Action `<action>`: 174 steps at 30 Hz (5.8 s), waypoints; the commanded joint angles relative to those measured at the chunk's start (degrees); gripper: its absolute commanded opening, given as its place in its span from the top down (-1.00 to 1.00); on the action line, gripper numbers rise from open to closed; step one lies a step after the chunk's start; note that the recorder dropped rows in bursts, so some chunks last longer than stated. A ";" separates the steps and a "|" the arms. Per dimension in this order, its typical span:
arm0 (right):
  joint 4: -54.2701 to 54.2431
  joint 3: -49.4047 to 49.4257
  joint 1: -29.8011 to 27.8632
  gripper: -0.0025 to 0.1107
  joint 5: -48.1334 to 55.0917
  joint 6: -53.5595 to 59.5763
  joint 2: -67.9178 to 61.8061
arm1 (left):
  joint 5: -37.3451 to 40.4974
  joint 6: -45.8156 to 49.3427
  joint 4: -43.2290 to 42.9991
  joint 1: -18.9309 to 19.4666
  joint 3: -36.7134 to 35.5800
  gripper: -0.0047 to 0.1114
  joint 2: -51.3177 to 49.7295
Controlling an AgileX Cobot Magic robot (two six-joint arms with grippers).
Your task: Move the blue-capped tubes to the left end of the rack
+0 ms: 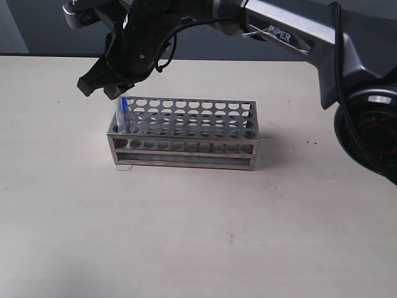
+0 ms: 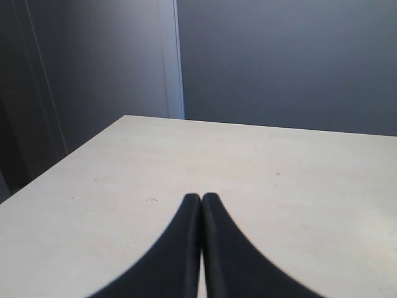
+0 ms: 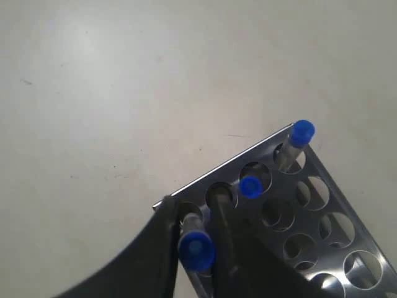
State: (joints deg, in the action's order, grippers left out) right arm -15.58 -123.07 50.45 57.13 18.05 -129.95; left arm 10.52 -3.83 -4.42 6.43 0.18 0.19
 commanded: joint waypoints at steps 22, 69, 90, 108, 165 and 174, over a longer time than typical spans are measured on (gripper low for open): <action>-2.56 -0.63 -0.06 0.97 3.73 0.08 -4.08 | -0.09 -0.02 0.31 -0.34 -0.18 0.91 -0.19; -7.28 -0.63 -0.06 0.97 12.83 -8.46 22.78 | -0.41 -0.02 0.31 -0.34 -0.18 0.91 -0.19; 9.34 0.00 -0.18 0.96 12.83 -10.60 41.50 | -0.20 -0.02 0.31 -0.34 -0.18 0.91 -0.19; -9.47 58.92 -25.20 0.96 -7.59 -0.06 89.01 | -0.20 -0.02 0.31 -0.34 -0.18 0.91 -0.19; -11.97 123.07 -39.63 0.96 -33.20 13.32 129.95 | -0.20 -0.02 0.31 -0.34 -0.18 0.91 -0.19; -11.97 123.07 -39.63 0.96 -33.20 13.32 129.95 | -0.19 -0.02 0.31 -0.34 -0.18 0.91 -0.19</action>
State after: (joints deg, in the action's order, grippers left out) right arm -27.46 -0.26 10.91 24.40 31.09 -0.33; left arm 10.52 -3.83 -4.42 6.43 0.18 0.19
